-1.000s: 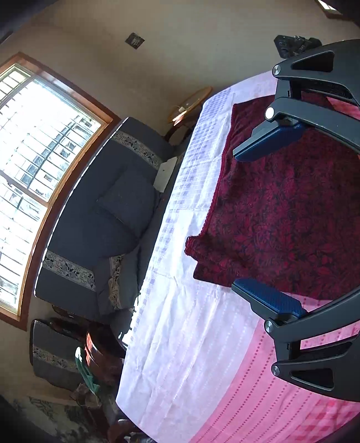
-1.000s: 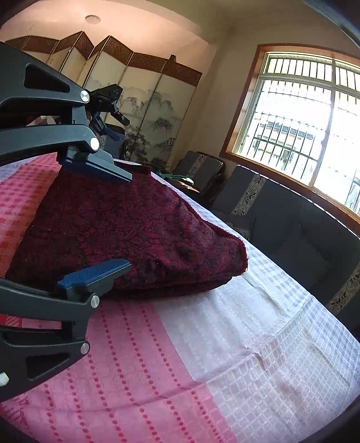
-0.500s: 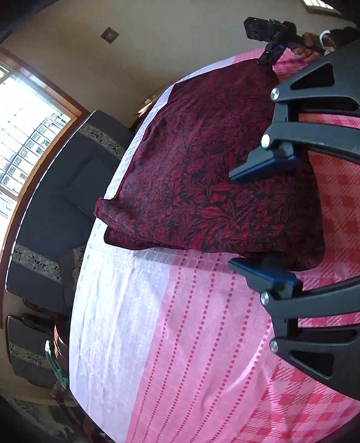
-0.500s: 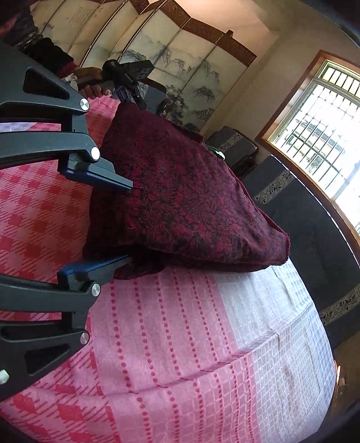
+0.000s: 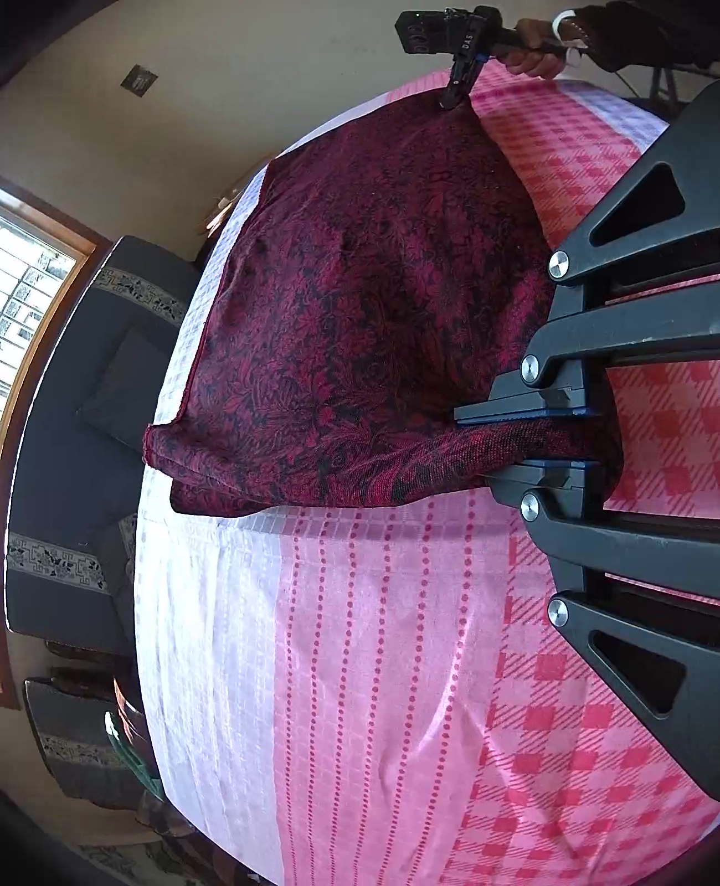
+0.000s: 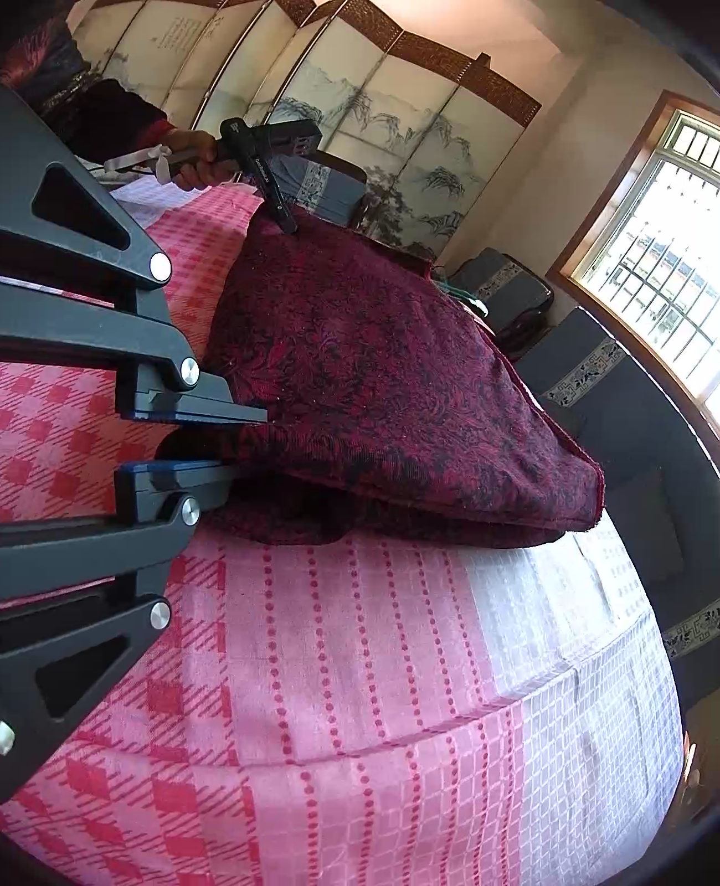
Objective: Fold small clothes
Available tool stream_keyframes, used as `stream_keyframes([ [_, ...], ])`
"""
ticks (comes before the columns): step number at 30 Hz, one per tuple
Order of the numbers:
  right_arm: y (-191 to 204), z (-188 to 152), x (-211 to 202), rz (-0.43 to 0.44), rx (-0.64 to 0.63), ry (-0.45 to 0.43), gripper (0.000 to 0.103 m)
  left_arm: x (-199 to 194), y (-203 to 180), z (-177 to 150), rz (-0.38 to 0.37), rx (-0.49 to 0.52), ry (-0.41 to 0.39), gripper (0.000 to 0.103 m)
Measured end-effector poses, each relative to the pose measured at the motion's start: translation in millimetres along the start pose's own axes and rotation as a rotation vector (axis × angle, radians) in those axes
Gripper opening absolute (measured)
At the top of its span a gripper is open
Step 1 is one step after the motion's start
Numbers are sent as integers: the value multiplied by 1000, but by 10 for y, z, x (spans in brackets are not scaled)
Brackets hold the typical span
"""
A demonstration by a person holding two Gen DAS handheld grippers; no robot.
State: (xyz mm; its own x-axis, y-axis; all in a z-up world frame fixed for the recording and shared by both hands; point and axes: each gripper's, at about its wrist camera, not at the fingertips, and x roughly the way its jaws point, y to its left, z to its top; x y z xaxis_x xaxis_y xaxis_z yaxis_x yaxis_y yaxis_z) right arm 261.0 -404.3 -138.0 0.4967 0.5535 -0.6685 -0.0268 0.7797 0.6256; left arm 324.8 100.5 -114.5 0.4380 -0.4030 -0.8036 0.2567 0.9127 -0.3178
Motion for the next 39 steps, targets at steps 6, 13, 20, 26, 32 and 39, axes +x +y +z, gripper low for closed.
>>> stream_keyframes([
  [6, -236, -24, 105, 33, 55, 26, 9, 57, 90, -50, 7, -22, -21, 15],
  [13, -91, -52, -181, -46, 10, -94, 17, -301, -67, -25, 173, 37, -163, 61],
  [20, 462, 187, -335, -84, -160, -203, 17, -359, -530, 210, 150, 174, -263, 65],
  [26, 593, 704, 30, -100, -154, -207, 15, 184, -834, 620, 163, 212, -241, 65],
  [32, 374, 1343, 298, -94, -22, -240, 15, 559, -360, 921, 193, -2, -208, 65],
  [39, -19, 1478, 875, -178, 78, -136, 7, 678, -229, 741, 209, -21, -255, 65],
])
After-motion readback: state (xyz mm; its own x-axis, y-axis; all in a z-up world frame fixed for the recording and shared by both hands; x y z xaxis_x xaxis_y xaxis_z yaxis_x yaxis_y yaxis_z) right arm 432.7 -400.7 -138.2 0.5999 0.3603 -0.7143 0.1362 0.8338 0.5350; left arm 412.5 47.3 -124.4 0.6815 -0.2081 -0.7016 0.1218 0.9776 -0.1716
